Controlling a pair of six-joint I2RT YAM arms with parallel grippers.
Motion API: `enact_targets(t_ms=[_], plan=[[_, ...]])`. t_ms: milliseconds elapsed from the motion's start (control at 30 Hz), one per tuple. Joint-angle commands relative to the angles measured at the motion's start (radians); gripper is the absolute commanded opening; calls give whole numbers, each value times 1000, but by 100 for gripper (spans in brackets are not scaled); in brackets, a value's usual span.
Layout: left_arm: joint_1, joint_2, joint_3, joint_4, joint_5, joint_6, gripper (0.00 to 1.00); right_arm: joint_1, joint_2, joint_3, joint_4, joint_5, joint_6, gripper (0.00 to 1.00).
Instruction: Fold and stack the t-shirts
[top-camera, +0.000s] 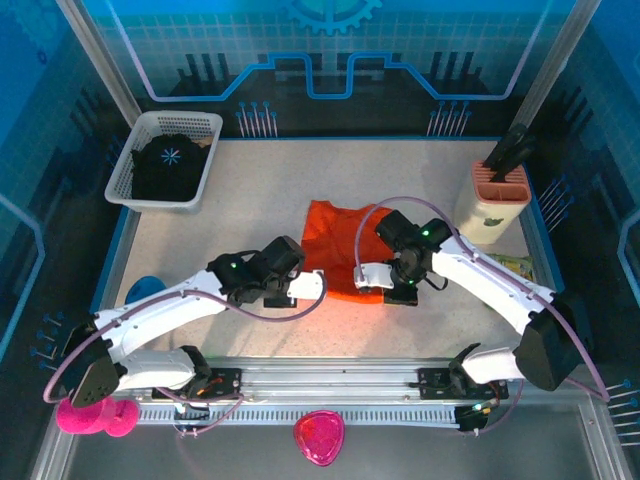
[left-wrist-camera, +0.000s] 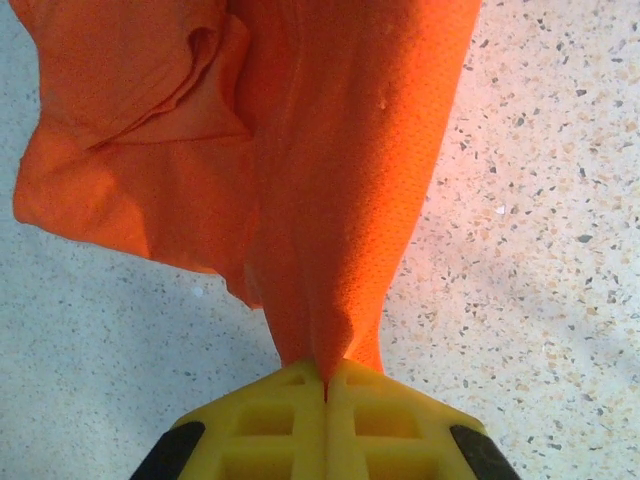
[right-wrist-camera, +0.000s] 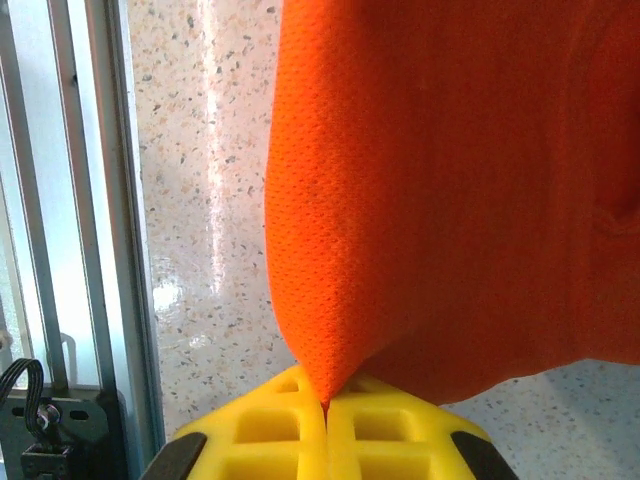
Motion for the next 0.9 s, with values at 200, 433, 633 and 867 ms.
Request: enact_targets(t_ms=[200,433,633,867], plan=[[150,115,234,29,109,100,0,-121,45,157,48,75,-34,0],[273,283,391,75,218,170,0,-231,127,225,162,92,-23,0],[347,470,504,126,241,189,0,-285,233,241,297,142,16,0],[400,607,525,286,235,164,0,-306,316,235,496,258,84,0]])
